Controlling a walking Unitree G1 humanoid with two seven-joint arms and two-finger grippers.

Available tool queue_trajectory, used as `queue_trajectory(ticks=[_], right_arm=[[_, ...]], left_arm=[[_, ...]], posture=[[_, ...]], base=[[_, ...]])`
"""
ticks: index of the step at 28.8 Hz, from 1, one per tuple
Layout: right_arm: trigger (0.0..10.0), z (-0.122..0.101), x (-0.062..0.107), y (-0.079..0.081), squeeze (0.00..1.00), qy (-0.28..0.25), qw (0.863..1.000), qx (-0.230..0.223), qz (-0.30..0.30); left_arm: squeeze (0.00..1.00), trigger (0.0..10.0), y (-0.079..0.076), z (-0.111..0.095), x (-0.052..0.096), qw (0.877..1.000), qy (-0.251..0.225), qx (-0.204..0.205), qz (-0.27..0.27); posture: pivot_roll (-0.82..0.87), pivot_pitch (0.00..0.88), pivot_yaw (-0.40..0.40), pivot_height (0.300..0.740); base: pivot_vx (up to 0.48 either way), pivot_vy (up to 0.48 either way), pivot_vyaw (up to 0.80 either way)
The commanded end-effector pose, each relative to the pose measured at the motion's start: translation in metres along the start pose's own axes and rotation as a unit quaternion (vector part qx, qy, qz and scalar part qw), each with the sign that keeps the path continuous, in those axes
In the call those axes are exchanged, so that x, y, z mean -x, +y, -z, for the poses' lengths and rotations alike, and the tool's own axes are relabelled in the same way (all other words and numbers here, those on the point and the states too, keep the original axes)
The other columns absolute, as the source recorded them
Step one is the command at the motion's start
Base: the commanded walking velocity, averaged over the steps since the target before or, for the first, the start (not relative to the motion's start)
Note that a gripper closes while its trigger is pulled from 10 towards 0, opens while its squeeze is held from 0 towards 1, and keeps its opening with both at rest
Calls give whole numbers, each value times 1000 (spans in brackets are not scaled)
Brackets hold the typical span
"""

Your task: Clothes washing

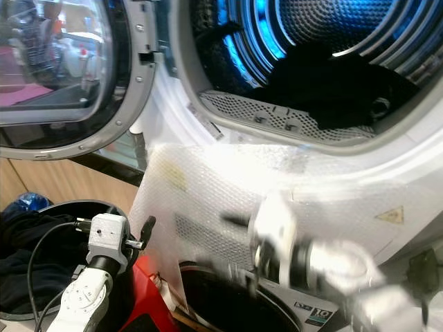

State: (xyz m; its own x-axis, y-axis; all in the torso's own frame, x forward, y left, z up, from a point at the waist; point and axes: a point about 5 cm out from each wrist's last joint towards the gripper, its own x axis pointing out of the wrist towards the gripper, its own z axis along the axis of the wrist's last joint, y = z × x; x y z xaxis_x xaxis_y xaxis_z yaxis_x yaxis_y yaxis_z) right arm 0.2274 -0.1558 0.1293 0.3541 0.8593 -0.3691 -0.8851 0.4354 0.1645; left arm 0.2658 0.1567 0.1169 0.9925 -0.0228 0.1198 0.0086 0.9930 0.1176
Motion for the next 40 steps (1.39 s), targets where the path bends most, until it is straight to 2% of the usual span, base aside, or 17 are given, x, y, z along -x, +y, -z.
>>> queue_trajectory(ticks=[1, 4, 7, 10, 12, 14, 15, 19, 22, 24, 27, 29, 30, 31, 32, 35, 40], right_arm=[[10000, 13, 8, -20, 0, -17, 998, -33, 57], [10000, 50, 13, -44, 0, -37, 979, -131, 152], [10000, 99, 12, -50, 0, 13, 962, -194, 194], [10000, 110, 10, -50, 0, 14, 954, -214, 210], [10000, 137, 5, -53, 0, 52, 933, -233, 270], [10000, 155, 1, -50, 0, 61, 916, -270, 292], [10000, 174, -5, -37, 0, 75, 906, -305, 284], [10000, 205, -11, -15, 0, 144, 891, -320, 287], [10000, 227, -14, 0, 0, 186, 849, -348, 350], [10000, 233, -13, 4, 0, 200, 831, -359, 376], [10000, 246, -8, 14, 0, 222, 795, -376, 421], [10000, 249, -6, 17, 0, 227, 787, -380, 429], [10000, 253, -6, 22, 0, 238, 779, -381, 437], [10000, 253, -6, 22, 0, 238, 779, -381, 437], [10000, 259, -6, 31, 0, 250, 770, -388, 440], [10000, 262, -5, 36, 0, 252, 764, -395, 443], [10000, 262, -6, 36, 0, 249, 758, -401, 451]], left_arm=[[0, 10000, 7, -6, 1, 1000, -6, 8, -26], [0, 10000, 16, -10, 0, 998, -10, 27, -57], [0, 10000, 21, -18, -4, 998, -18, 30, -60], [0, 10000, 24, -19, -4, 997, -19, 32, -65], [0, 10000, 27, -21, -2, 996, -14, 43, -75], [0, 10000, 27, -20, 1, 995, -6, 57, -79], [0, 10000, 27, -16, 7, 991, 12, 93, -97], [0, 10000, 33, -13, 22, 981, 29, 127, -142], [0, 10000, 54, -19, 29, 963, 27, 161, -216], [0, 10000, 61, -21, 31, 951, 29, 177, -250], [0, 10000, 75, -18, 38, 918, 60, 217, -328], [0, 10000, 77, -16, 39, 908, 68, 229, -343], [0, 10000, 81, -12, 41, 890, 84, 256, -369], [0, 10000, 81, -12, 41, 890, 84, 256, -369], [1000, 10000, 86, -4, 45, 871, 126, 266, -393], [1000, 10000, 92, -2, 48, 864, 151, 258, -406], [1000, 10000, 94, -2, 47, 880, 191, 223, -373]], posture=[[-89, 0, -48, 740], [-79, 0, -44, 740], [-67, 7, -36, 740], [-71, 3, -33, 740], [-68, 3, -26, 740], [-61, 1, -24, 740], [-65, 0, -19, 740], [-54, 4, -21, 740], [-32, 9, -27, 740], [-28, 5, -26, 740], [-15, 7, -25, 740], [-11, 3, -24, 740], [-2, 7, -25, 740], [-2, 7, -25, 740], [0, 4, -24, 740], [2, 5, -23, 740], [6, 8, -19, 740]], base=[[0, 0, 0], [0, 0, 0], [0, 0, 0], [0, 0, 0], [0, 0, 0], [0, 0, 0], [0, 0, 0], [0, 0, 0], [0, 0, 0], [0, 0, 0], [0, 0, 0], [0, 0, 0], [0, 0, 0], [0, 0, 0], [0, 0, 0], [0, 0, 0], [0, 0, 0]])
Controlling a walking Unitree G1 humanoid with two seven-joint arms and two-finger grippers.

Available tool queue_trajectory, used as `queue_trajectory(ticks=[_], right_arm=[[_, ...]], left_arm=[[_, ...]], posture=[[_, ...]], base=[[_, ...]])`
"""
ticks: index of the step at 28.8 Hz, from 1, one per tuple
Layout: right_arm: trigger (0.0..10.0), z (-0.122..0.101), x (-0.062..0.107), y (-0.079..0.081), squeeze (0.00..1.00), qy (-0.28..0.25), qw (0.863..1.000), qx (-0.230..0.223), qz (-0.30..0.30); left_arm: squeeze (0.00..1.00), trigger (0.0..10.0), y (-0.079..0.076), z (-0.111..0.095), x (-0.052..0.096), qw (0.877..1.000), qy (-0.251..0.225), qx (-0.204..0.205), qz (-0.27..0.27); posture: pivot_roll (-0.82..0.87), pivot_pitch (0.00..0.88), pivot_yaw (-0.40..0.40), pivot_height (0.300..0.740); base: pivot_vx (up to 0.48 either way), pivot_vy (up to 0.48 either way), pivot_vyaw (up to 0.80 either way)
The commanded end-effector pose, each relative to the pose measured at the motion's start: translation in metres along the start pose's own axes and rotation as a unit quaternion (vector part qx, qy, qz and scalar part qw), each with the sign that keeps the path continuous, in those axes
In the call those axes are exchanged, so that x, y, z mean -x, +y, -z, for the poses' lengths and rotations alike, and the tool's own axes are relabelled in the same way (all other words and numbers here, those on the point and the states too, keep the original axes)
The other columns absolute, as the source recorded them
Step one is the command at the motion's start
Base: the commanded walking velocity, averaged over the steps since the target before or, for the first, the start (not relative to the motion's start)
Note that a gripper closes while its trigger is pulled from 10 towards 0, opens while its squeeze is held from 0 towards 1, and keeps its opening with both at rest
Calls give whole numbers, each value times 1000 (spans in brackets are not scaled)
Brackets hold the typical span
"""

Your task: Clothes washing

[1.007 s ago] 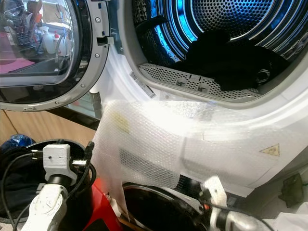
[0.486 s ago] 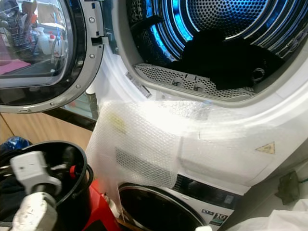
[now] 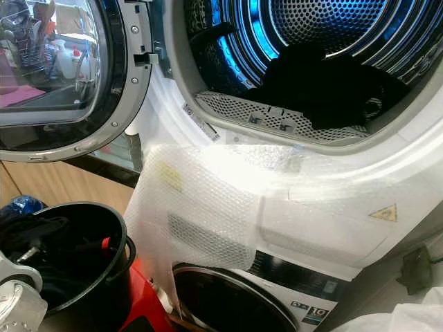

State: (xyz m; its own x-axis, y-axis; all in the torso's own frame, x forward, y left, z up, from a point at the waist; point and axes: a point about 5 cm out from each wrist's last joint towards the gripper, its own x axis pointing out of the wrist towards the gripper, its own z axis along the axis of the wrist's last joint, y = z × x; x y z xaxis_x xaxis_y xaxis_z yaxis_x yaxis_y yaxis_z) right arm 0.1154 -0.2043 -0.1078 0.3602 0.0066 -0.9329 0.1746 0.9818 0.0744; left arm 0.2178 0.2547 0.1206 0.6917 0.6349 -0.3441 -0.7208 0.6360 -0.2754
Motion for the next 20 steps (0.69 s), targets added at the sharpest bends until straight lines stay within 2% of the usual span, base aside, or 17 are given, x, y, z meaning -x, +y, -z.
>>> queue_trajectory(ticks=[1, 4, 7, 13, 16, 20], right_arm=[[10000, -5, 0, 0, 0, -9, 1000, -8, 5], [10000, -7, -1, 2, 0, -12, 1000, -13, 6], [10000, -8, -1, 2, 0, -17, 1000, -19, 6], [10000, -9, -1, 2, 0, -16, 1000, -20, 0], [10000, -9, -1, 1, 0, -16, 1000, -24, 2], [10000, -10, -1, 1, 0, -16, 1000, -24, 2]], left_arm=[[1000, 10000, -4, 2, 1, 999, 25, -28, 22], [1000, 10000, 3, 12, -2, 995, 64, -68, 25], [1000, 10000, 8, 11, -4, 993, 69, -91, 17], [1000, 10000, 14, 1, -2, 993, 68, -96, -7], [1000, 10000, 10, -8, 1, 992, 67, -109, 15], [1000, 10000, 3, -12, 8, 974, 67, -202, 83]], posture=[[6, 8, -19, 740], [4, 12, -17, 740], [1, 24, -14, 740], [-1, 38, -10, 740], [5, 45, -10, 740], [9, 52, -9, 740]], base=[[0, 0, 0], [0, 0, 0], [0, 0, 0], [0, 0, 0], [0, 0, 0], [0, 0, 0]])
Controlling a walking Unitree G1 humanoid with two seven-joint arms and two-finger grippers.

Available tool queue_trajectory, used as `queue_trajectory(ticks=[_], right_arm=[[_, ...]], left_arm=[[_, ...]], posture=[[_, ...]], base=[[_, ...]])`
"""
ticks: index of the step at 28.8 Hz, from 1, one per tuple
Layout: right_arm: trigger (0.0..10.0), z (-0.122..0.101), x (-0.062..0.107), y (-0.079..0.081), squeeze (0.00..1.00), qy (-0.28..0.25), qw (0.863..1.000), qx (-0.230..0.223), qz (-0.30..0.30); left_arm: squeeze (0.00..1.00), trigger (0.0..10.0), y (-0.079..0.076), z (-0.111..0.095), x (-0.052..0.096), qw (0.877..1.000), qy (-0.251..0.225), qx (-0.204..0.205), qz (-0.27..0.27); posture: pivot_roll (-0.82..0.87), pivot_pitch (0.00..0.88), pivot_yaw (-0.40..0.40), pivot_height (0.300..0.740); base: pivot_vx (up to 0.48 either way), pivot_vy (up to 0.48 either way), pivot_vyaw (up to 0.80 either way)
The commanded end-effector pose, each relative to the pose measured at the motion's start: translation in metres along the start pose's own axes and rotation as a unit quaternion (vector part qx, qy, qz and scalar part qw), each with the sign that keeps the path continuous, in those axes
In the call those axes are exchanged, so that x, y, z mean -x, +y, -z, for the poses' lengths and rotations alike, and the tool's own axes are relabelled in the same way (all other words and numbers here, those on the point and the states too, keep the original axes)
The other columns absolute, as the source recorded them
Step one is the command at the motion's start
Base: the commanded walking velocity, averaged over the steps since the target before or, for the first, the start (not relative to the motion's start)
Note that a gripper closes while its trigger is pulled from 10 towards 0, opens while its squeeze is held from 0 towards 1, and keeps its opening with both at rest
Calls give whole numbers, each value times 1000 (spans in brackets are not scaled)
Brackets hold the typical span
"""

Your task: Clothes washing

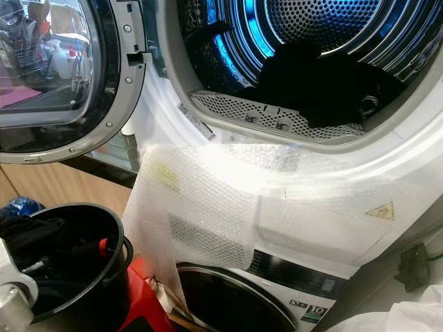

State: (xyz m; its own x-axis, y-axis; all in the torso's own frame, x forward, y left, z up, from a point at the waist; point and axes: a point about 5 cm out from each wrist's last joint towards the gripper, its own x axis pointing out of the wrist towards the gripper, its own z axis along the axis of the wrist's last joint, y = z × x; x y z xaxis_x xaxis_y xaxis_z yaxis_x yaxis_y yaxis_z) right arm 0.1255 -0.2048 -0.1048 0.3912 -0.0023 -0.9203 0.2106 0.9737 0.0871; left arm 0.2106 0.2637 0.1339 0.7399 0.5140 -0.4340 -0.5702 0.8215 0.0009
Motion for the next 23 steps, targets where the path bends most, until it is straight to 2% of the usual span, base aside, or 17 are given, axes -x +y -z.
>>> queue_trajectory(ticks=[1, 3, 11, 18, 20, 22, 23], right_arm=[[10000, 0, 0, -1, 0, 1, 1000, -5, 1], [10000, -1, 0, -1, 0, 1, 1000, -4, 0], [10000, -2, 0, 0, 0, 1, 1000, -2, -2], [10000, -3, 0, 0, 0, 1, 1000, 0, -6], [10000, -4, 0, 1, 0, 1, 1000, -1, -6], [10000, -4, -1, 1, 0, 1, 1000, 0, -7], [10000, -5, -1, 1, 0, 1, 1000, -2, -6]], left_arm=[[1000, 10000, -8, 4, 5, 998, 12, -49, 46], [1000, 10000, -9, 11, 6, 996, 26, -67, 52], [1000, 10000, 0, 24, 8, 996, 59, -65, 29], [1000, 10000, 7, 17, 0, 998, 44, -52, -5], [1000, 10000, 10, 11, -7, 999, 31, -34, -29], [1000, 10000, 13, 7, -14, 998, 23, -34, -37], [906, 10000, 15, 4, -18, 998, 18, -37, -37]], posture=[[11, 52, -9, 740], [9, 52, -8, 740], [12, 46, -11, 740], [21, 38, -12, 740], [26, 24, -11, 740], [23, 22, -10, 740], [22, 21, -10, 740]], base=[[0, 0, 0], [0, 0, 0], [0, 0, 0], [0, 0, 0], [0, 0, 0], [0, 0, 0], [0, 0, 0]])
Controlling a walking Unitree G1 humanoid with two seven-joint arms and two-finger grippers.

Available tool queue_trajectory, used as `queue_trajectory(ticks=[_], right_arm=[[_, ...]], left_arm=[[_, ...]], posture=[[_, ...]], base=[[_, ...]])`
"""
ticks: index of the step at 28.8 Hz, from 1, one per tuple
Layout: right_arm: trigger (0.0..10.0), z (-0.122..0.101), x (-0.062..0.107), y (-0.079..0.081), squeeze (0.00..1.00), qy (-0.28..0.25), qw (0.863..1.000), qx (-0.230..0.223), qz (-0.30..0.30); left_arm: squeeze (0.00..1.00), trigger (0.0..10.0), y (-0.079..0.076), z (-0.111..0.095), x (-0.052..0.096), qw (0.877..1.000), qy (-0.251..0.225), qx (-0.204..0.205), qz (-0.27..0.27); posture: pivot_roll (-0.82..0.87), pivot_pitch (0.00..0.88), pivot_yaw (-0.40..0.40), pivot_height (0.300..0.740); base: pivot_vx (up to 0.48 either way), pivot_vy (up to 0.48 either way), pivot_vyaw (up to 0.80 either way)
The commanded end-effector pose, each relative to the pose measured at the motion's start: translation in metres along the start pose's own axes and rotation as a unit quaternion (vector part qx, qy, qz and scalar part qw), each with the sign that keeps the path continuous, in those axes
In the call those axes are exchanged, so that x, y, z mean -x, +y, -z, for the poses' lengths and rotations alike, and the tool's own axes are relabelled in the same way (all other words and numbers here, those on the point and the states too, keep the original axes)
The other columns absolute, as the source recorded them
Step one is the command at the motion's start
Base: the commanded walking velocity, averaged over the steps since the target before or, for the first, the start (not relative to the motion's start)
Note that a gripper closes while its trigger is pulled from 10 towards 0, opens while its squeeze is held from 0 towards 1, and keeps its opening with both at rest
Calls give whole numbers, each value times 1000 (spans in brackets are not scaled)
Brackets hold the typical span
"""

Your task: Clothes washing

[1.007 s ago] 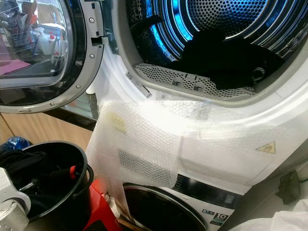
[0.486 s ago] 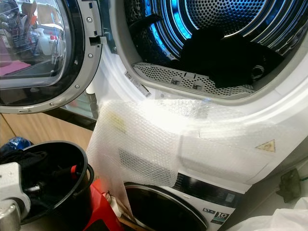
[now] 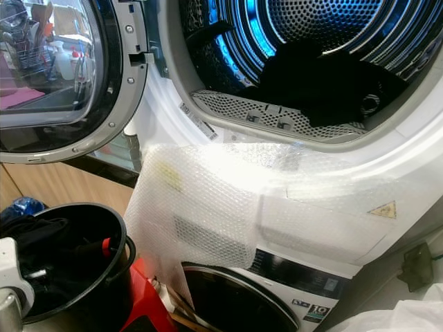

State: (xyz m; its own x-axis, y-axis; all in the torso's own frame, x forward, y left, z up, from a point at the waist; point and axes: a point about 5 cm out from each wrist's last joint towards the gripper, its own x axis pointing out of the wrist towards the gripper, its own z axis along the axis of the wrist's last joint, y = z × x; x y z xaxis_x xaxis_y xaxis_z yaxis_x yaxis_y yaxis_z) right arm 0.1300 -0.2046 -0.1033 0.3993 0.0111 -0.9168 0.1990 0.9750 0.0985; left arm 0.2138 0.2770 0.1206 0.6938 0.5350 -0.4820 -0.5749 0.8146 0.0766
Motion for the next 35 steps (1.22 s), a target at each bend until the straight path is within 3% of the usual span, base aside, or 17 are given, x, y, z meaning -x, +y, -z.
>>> queue_trajectory(ticks=[1, 2, 7, 18, 35], right_arm=[[10000, 0, 0, 0, 0, 3, 1000, -6, 1], [10000, -1, 0, 0, 0, 3, 1000, -6, 1], [10000, -1, 0, 0, 0, 1, 1000, -17, 4], [10000, 1, 0, 0, 0, 5, 1000, -20, 4], [10000, 3, 0, 2, 0, 7, 1000, -14, 0]], left_arm=[[522, 10000, 6, -5, -6, 1000, -11, -6, -16], [0, 10000, 6, -7, -8, 1000, -13, -7, -14], [0, 10000, 7, -12, -27, 1000, -11, -25, -5], [0, 10000, 12, -4, -47, 998, 14, -52, -8], [0, 10000, 8, 41, -61, 992, 89, -93, 16]], posture=[[21, 21, -9, 740], [20, 22, -9, 740], [12, 24, -4, 740], [3, 11, 9, 740], [-14, 0, 25, 740]], base=[[0, 0, 0], [0, 0, 0], [0, 0, 0], [0, 0, 0], [0, 0, 0]])
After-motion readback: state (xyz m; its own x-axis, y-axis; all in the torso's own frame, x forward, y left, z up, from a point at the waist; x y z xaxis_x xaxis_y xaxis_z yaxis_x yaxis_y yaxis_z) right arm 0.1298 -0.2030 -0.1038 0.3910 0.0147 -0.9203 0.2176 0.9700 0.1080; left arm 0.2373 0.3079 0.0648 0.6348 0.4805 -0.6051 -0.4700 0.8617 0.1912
